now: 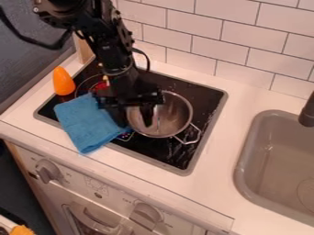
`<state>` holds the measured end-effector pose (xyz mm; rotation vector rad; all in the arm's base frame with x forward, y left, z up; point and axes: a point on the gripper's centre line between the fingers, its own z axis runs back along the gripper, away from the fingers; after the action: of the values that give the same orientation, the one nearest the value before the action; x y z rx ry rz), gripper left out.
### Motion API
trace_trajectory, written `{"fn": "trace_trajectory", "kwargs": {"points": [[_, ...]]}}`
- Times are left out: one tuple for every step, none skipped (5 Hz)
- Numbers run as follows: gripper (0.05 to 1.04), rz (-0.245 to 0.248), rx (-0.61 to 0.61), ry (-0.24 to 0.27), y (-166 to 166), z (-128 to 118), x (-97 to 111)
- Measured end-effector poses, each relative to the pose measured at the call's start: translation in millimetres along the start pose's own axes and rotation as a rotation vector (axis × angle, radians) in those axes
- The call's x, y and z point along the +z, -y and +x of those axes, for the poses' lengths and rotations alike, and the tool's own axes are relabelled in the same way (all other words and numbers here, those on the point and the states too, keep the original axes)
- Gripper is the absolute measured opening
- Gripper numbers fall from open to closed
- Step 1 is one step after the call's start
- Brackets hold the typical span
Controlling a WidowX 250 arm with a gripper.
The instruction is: Move the silver pot to the top right corner of the burner
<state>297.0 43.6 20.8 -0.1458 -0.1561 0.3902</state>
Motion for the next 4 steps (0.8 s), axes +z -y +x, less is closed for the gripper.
{"fn": "trace_trajectory", "kwargs": {"points": [[0.359,-0.011,-0.010,-0.004,1.2,-0.5,-0.8],[0.156,-0.009,-0.001,-0.003,1.2,-0.9,-1.3],[0.083,-0.004,0.017,-0.003,-0.2,-2.2,0.0],[0.083,-0.001,0.009,-0.004,-0.3,-2.5,-0.5]]}}
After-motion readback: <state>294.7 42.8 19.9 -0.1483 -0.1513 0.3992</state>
